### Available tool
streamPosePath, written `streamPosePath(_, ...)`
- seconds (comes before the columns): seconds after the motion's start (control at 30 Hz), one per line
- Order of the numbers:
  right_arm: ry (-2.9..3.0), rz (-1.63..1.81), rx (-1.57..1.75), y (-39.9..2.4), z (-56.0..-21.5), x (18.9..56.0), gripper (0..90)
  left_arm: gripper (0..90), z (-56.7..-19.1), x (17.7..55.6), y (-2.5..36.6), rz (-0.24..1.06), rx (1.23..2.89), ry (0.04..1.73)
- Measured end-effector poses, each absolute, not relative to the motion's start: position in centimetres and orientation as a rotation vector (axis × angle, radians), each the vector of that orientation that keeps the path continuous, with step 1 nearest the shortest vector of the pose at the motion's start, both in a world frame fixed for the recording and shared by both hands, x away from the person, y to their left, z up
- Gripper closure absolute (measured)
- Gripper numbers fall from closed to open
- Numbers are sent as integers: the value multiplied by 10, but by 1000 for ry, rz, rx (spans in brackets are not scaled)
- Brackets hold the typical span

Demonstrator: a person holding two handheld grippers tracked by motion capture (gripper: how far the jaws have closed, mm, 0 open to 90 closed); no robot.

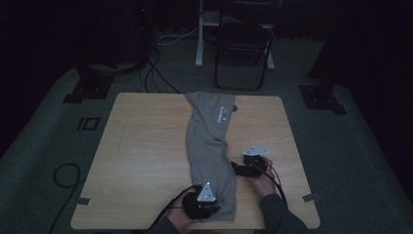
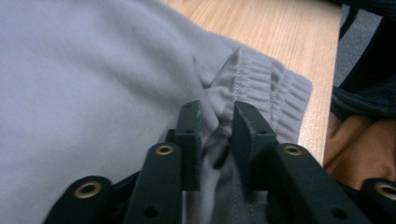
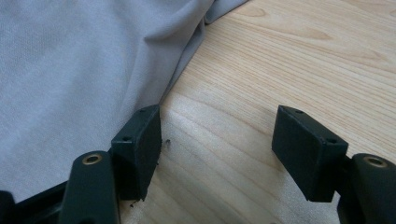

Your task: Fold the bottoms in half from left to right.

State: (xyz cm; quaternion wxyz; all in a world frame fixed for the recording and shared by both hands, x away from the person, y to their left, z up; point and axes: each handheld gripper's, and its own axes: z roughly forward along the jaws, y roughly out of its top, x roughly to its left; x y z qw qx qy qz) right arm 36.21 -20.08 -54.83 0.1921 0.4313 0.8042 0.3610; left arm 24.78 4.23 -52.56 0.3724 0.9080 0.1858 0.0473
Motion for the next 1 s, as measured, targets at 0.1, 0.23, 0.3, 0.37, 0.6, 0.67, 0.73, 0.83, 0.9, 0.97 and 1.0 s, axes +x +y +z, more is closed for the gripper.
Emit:
streamPosePath(0.1, 2253, 1010, 1219, -200, -548, 362, 325, 651, -515, 264, 50, 245, 2297, 537)
streamPosePath(0.23, 2224, 975, 1199, -198, -545, 359, 366, 615, -509, 301, 64, 448, 2244, 639)
streamPosePath(0.3, 2199, 999, 1184, -197, -542, 357, 383, 614, -511, 324, 70, 503, 2226, 715)
streamPosePath(0.37, 2167, 1041, 1187, -196, -536, 354, 398, 612, -514, 345, 74, 535, 2213, 776)
streamPosePath(0.6, 2166, 1143, 1171, -184, -530, 349, 389, 619, -530, 379, 67, 545, 2263, 808)
streamPosePath(0.67, 2191, 1127, 1163, -178, -533, 350, 385, 640, -537, 379, 67, 523, 2280, 802)
streamPosePath(0.73, 2207, 1093, 1151, -175, -536, 351, 381, 673, -540, 374, 71, 475, 2238, 810)
streamPosePath(0.83, 2220, 1067, 1167, -173, -538, 351, 374, 685, -542, 368, 77, 420, 2209, 798)
streamPosePath(0.9, 2235, 1053, 1168, -172, -540, 350, 372, 687, -543, 363, 80, 408, 2207, 781)
streamPosePath(0.97, 2256, 1029, 1160, -170, -542, 348, 372, 691, -544, 359, 82, 398, 2198, 786)
streamPosePath(1.0, 2267, 1002, 1150, -168, -544, 346, 372, 694, -544, 357, 82, 399, 2198, 782)
